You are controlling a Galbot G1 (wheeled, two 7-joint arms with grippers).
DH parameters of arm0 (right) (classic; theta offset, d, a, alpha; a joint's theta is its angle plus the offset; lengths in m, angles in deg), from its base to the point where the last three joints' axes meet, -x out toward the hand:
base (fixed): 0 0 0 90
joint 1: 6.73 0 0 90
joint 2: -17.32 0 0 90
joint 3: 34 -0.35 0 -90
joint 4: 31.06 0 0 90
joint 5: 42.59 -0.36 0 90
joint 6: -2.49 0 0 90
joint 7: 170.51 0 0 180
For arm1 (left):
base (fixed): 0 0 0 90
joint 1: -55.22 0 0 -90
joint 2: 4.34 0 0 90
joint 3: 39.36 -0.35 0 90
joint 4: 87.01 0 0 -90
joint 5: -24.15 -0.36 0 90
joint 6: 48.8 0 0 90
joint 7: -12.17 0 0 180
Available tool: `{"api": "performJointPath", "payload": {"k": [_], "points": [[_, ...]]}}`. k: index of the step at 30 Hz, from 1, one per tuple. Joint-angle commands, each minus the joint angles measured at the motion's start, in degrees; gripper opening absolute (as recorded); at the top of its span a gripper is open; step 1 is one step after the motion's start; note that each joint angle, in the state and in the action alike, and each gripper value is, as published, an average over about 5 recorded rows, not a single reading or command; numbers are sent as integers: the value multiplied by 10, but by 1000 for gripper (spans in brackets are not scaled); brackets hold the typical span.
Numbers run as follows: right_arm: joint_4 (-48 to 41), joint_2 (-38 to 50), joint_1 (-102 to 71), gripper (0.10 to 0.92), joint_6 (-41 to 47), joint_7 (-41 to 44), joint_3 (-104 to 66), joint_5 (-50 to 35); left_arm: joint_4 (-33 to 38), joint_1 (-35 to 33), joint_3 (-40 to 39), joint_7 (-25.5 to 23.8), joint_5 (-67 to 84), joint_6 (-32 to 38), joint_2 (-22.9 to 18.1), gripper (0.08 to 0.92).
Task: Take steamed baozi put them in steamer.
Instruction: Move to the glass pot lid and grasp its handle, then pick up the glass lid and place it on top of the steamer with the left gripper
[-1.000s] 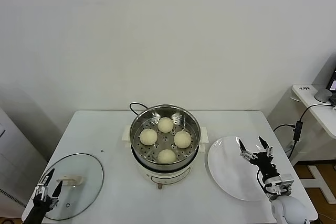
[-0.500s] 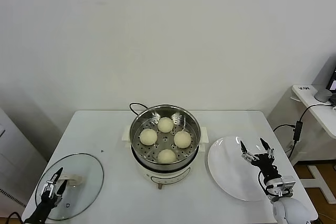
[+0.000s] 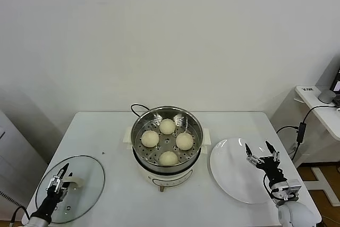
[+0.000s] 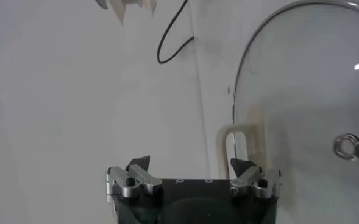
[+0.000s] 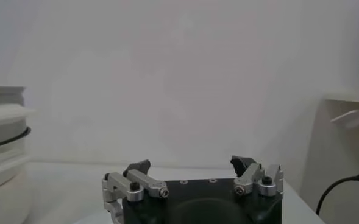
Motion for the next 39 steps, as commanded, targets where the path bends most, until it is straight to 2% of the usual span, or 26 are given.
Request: {"api": "performJointPath", "payload": {"k": [1, 10, 16, 19, 24, 29, 39], "points": [[0, -1, 2, 823, 1, 0, 2, 2, 14, -5, 0, -7, 23, -1, 2, 620], [2, -2, 0, 823, 1, 2, 3, 4, 69, -24, 9, -46, 81, -4, 17, 360], [5, -1, 2, 823, 2, 2, 5, 4, 130, -18, 9, -130, 155, -45, 46, 187], [8, 0, 3, 823, 4, 2, 7, 4, 162, 5, -6, -168, 190, -83, 62, 129], [14, 3, 9, 823, 9, 2, 15, 3, 225, 46, -47, -220, 220, -179, 89, 119], [5, 13, 36, 823, 17, -2, 47, 2, 292, 54, -89, -255, 211, -277, 98, 119], [2, 18, 41, 823, 19, -2, 49, 2, 352, 104, -269, -323, 137, -477, 133, 119]]}}
